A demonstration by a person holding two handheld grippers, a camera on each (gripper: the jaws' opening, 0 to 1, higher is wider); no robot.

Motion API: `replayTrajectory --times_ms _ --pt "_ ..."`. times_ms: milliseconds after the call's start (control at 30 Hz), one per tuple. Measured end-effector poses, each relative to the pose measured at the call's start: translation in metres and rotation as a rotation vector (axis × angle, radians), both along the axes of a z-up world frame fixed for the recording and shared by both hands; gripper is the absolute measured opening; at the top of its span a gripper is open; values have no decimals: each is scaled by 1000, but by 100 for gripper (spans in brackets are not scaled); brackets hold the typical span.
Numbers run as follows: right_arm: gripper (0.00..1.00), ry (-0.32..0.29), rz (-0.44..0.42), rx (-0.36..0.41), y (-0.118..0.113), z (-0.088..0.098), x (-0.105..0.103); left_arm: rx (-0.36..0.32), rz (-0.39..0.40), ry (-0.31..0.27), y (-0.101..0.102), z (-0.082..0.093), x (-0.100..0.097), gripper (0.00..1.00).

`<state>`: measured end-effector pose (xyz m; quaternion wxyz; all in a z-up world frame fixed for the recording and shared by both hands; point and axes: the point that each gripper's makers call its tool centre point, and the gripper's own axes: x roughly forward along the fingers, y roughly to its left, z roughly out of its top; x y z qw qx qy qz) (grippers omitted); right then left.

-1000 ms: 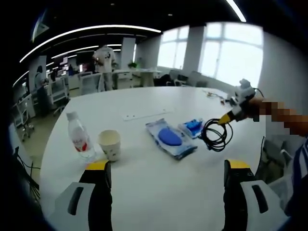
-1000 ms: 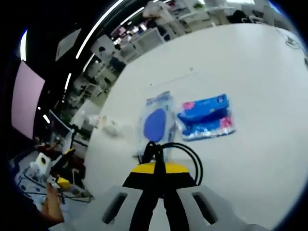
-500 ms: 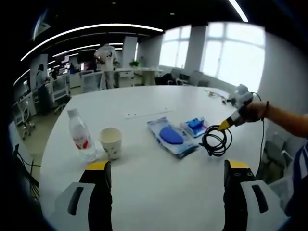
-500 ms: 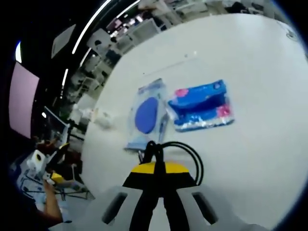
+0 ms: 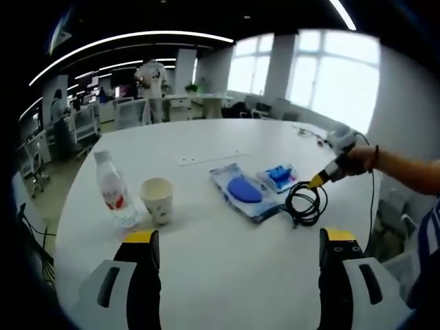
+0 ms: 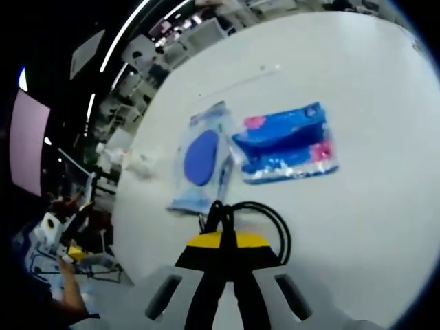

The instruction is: Arrange the tabletop items into an orderly group along one side of the table until the central work area is clear of visible clutter.

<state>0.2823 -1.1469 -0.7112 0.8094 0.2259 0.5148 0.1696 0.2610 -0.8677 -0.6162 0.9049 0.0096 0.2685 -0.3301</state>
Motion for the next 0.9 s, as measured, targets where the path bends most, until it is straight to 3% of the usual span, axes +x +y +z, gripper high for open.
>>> replayTrajectory --times_ms 600,900 --pt "4 -34 53 -81 -2 -7 10 16 -3 0 4 -4 3 95" --pt "25 -81 69 -137 -5 -2 9 13 -2 -7 4 -3 4 95"
